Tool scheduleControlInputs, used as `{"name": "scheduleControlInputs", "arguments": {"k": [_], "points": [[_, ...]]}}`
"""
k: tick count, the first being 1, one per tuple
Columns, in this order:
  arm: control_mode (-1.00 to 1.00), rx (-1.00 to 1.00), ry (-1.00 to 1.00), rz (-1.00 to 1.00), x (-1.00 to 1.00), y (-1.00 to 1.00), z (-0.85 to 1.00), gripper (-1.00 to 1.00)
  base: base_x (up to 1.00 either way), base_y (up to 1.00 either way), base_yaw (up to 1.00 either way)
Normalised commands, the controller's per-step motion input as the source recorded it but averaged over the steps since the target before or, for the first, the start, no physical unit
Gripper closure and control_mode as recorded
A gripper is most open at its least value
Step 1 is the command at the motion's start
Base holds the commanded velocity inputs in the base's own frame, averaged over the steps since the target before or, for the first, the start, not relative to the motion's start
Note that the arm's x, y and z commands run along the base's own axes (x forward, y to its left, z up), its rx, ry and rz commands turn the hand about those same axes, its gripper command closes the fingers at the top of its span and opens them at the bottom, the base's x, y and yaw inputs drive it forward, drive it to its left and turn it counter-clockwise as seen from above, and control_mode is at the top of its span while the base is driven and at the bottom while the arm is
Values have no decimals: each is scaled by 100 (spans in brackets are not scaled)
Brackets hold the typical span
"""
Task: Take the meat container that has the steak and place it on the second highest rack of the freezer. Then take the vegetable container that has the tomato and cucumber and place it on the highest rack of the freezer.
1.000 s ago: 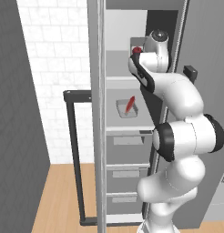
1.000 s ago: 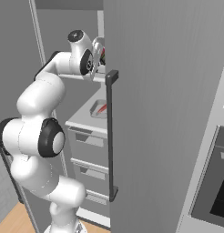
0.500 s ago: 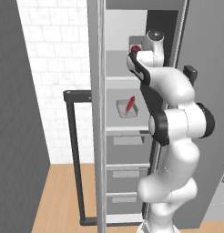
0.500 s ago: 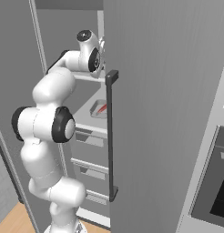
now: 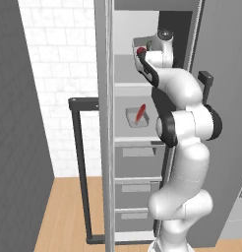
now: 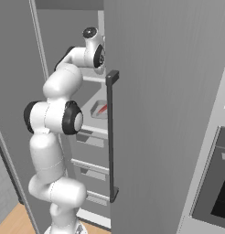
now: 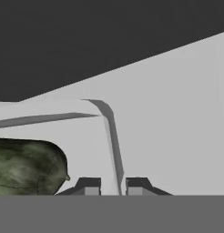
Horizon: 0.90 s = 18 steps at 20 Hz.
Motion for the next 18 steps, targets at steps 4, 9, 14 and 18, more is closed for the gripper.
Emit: {"name": "scheduleControlInputs", "arguments": {"k": [4,9,14,18], "points": [[-100,0,0,0,35,0,-20,100,0,0,0],[-100,0,0,0,25,0,-29,100,0,0,0],[-100,0,-1,0,6,0,-18,100,0,0,0],[-100,0,0,0,0,0,0,100,0,0,0]]}}
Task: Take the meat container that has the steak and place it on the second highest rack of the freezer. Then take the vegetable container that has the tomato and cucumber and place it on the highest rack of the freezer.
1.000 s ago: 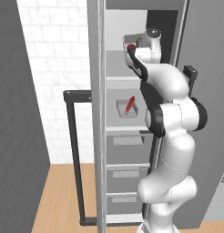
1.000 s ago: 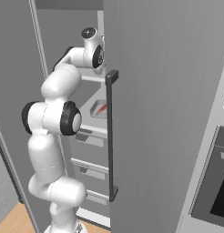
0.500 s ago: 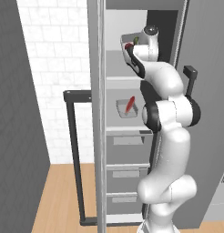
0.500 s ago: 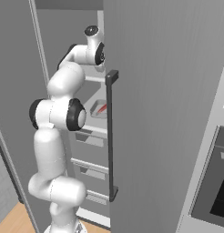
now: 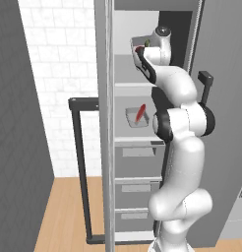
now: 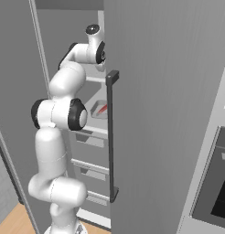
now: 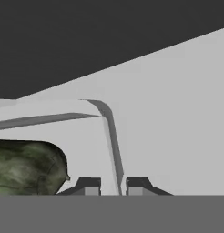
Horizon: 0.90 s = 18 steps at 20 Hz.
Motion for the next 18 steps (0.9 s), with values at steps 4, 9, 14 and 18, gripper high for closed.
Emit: {"name": "scheduleControlInputs", "arguments": {"k": [4,9,14,18], "points": [[-100,0,0,0,0,0,0,-100,0,0,0],[-100,0,0,0,0,0,0,-100,0,0,0],[-100,0,0,0,0,0,0,-100,0,0,0],[-100,0,-16,0,-36,0,3,-100,0,0,0]]}}
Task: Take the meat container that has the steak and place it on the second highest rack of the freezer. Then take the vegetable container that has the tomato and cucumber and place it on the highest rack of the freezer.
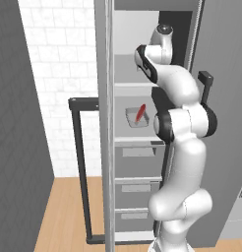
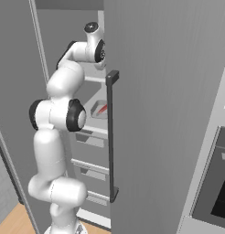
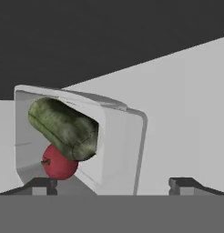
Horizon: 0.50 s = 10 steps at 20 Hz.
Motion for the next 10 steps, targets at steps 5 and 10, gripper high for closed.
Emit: {"name": "scheduleControlInputs", "arguments": {"k": [5,10], "points": [[-100,0,-22,-2,-81,0,9,-100,0,0,0],[-100,0,1,-3,-100,2,4,-100,0,0,0]]}}
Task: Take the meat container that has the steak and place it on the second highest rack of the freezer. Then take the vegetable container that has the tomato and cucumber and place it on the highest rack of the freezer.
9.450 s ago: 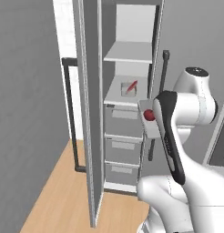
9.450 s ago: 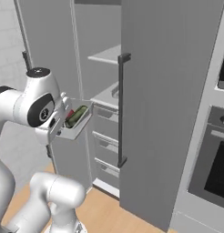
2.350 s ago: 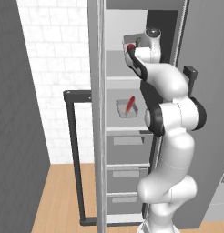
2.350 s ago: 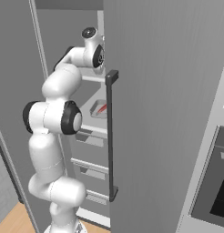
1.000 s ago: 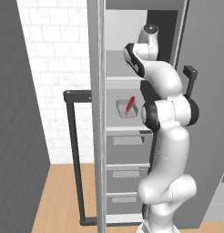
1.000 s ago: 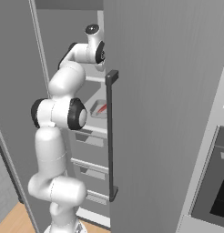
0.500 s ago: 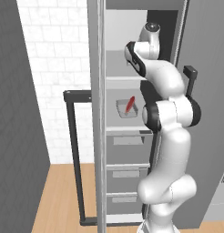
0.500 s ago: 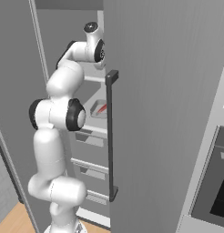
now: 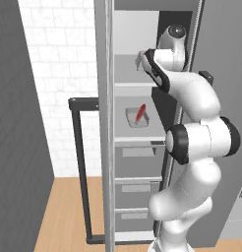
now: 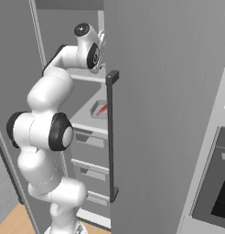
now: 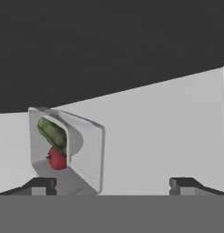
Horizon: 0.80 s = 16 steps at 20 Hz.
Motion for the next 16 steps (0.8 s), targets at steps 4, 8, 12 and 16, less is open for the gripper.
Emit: {"name": "scheduleControlInputs", "arguments": {"k": [4,8,12,16], "points": [[-100,0,4,-3,-100,9,0,-100,0,0,0],[-100,0,16,-1,-100,5,5,-100,0,0,0],[-100,0,23,0,-100,1,8,-100,0,0,0],[-100,0,29,0,-100,1,6,-100,0,0,0]]}}
